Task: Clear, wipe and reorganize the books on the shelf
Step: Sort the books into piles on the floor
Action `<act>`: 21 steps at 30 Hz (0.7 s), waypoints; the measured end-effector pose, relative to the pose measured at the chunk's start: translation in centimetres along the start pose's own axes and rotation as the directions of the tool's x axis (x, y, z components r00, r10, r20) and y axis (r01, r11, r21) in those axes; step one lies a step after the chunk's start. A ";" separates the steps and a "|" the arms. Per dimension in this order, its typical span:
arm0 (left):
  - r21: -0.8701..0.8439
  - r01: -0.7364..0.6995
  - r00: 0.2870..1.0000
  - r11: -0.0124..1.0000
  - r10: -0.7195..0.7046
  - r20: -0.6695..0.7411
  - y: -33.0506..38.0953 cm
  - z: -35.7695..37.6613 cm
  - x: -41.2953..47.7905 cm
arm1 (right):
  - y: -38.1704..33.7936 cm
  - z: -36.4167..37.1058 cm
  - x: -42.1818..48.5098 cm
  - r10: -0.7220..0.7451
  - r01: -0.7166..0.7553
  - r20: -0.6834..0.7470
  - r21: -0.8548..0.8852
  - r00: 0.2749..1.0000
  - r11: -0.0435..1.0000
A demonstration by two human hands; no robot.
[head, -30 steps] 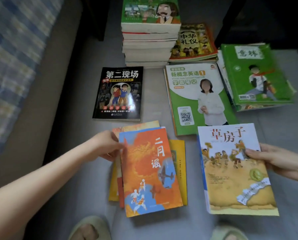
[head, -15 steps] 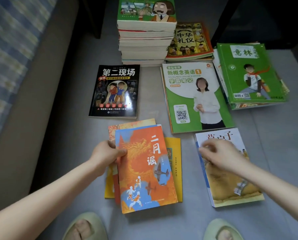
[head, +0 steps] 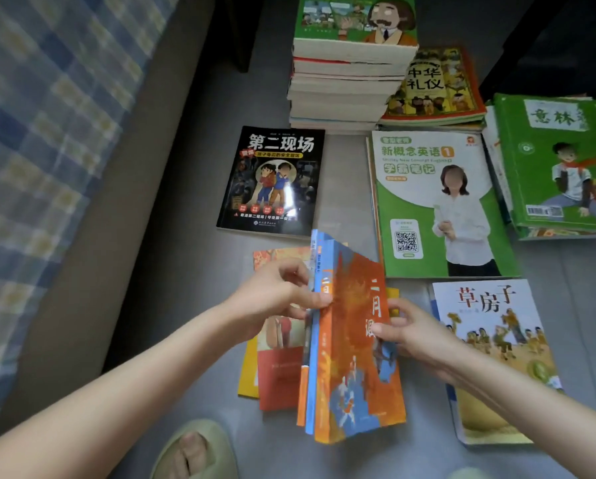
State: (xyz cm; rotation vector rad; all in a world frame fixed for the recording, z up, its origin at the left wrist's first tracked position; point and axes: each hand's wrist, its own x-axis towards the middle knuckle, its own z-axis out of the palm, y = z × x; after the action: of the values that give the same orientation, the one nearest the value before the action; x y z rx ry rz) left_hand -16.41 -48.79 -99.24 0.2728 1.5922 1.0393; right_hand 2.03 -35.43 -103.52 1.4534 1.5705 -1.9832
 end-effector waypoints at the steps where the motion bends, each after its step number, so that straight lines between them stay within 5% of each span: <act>1: 0.052 -0.051 0.998 0.997 0.049 0.041 0.6 0.4 0.1 | -0.1 -0.5 -0.4 0.016 -0.019 0.046 0.068 0.999 0.998; 5: 0.181 -0.148 0.984 0.972 0.126 0.127 2.2 1.3 0.4 | -0.4 -1.1 -1.1 0.001 -0.021 0.158 0.126 0.987 0.992; 18: 0.162 -0.128 0.983 0.978 0.103 0.154 2.2 0.7 0.4 | -0.4 -1.7 -0.6 0.058 -0.051 0.151 -0.047 0.987 0.998; 21: 0.205 -0.103 0.983 0.973 0.068 0.169 2.2 0.3 0.4 | -1.0 -1.6 -0.8 0.023 0.001 0.073 -0.321 0.997 0.947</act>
State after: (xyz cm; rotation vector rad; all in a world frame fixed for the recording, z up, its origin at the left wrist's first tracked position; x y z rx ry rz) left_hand -17.09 -47.11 -97.84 0.5622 1.5560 0.8879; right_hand 2.66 -34.00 -102.16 1.2403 1.7476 -1.6564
